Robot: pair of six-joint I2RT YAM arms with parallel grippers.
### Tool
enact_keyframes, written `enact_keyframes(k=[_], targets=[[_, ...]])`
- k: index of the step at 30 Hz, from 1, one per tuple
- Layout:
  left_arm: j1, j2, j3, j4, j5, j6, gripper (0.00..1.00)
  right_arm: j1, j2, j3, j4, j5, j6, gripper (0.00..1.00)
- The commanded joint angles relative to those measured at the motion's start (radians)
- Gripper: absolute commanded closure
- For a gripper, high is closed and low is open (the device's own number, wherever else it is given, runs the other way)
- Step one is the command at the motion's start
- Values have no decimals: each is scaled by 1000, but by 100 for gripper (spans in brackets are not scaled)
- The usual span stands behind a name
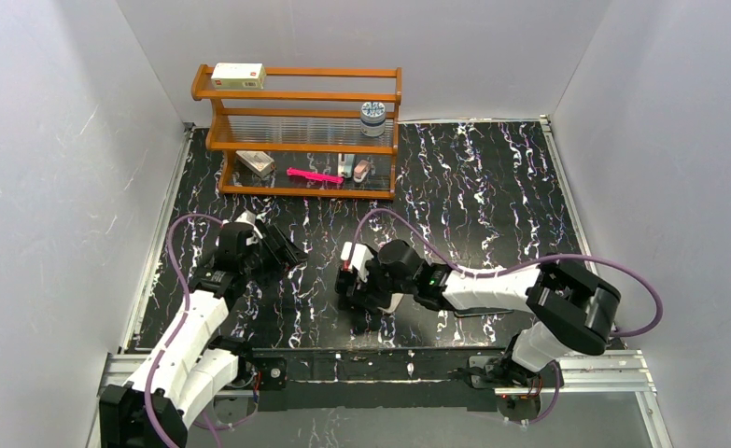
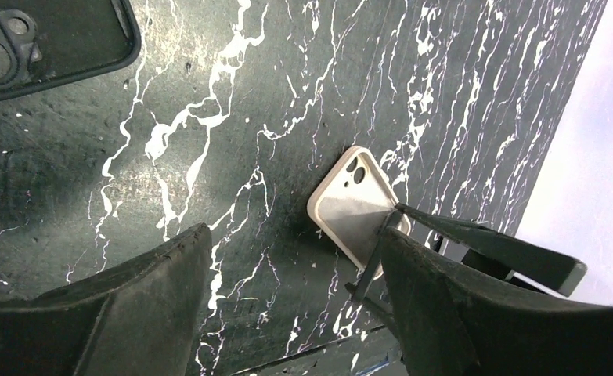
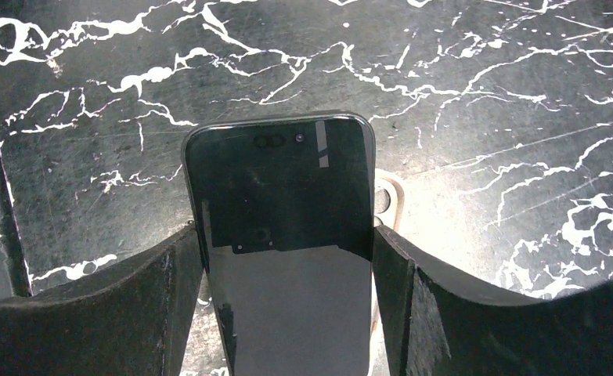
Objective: Put the phone into the phone case
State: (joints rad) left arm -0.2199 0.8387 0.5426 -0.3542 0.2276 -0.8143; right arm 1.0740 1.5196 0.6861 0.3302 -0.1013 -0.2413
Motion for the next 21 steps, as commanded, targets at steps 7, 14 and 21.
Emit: enact_keyframes(k=[7,14,21], targets=[[-4,51,-147,262,134,-93,52,1,-87,-89,216,31,76,54],[-39,104,-229,506,135,-186,62,1,-110,-119,251,45,82,55],[-125,197,-275,747,81,-196,63,-2,-132,-138,265,60,86,56]])
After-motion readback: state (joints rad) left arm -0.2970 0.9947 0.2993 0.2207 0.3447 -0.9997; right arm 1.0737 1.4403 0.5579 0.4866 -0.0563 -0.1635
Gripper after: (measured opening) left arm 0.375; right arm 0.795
